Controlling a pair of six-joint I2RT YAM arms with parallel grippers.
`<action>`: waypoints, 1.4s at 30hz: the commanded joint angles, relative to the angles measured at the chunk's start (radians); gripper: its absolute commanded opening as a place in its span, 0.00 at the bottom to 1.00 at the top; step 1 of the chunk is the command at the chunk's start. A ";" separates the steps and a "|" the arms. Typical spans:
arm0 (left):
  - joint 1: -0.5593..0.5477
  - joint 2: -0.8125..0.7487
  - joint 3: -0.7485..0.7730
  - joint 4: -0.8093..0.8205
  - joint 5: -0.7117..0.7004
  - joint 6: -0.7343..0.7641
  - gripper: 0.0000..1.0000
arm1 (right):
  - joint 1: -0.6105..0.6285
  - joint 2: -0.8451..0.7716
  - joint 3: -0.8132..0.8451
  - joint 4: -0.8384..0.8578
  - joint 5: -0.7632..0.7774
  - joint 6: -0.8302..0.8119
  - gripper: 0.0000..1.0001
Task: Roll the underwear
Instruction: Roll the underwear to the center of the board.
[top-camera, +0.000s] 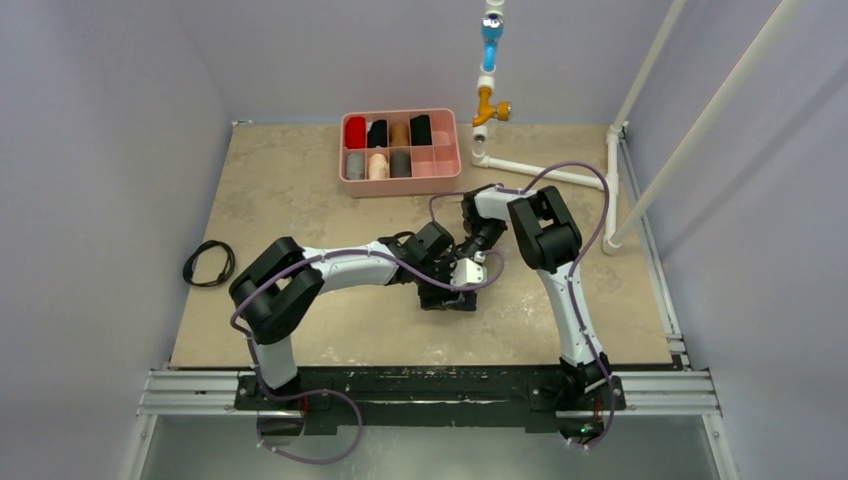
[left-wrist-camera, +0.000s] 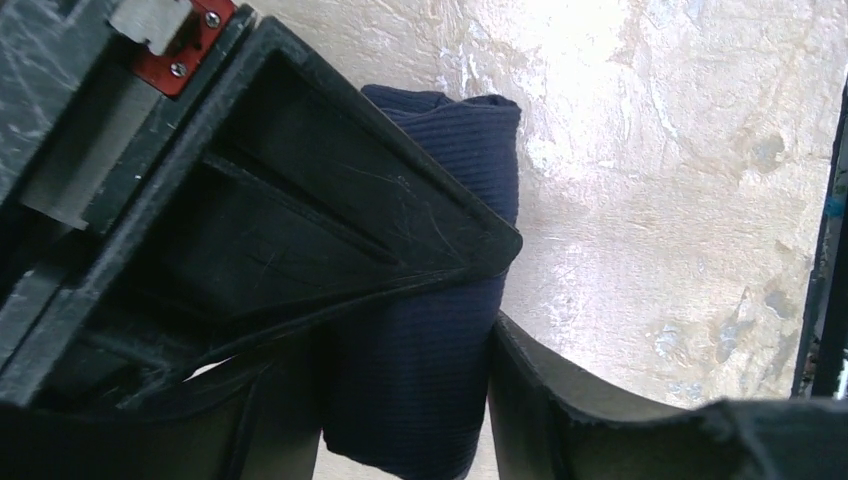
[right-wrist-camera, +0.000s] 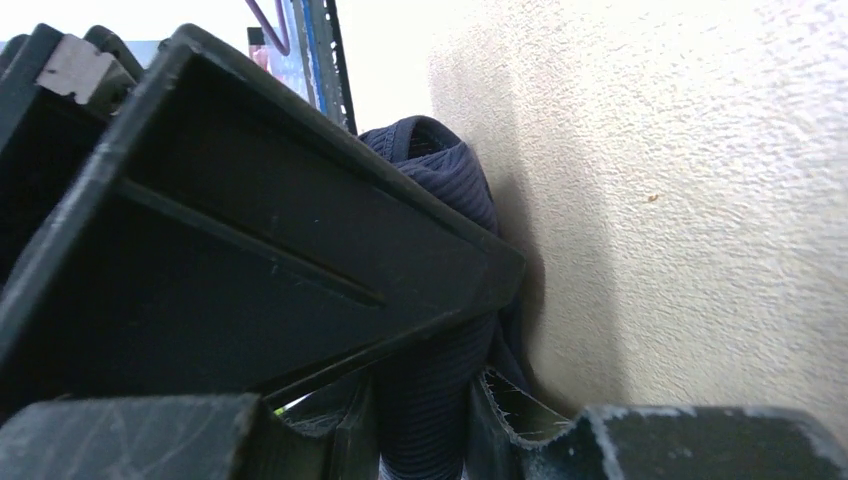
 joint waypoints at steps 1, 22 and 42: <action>-0.011 0.035 0.043 0.016 0.010 0.008 0.49 | 0.006 0.057 -0.001 0.225 0.199 -0.050 0.00; -0.003 0.250 0.203 -0.245 0.047 0.011 0.00 | -0.028 -0.084 -0.052 0.300 0.230 0.012 0.45; -0.003 0.267 0.210 -0.256 0.004 0.008 0.00 | -0.233 -0.012 0.063 0.153 0.179 -0.068 0.51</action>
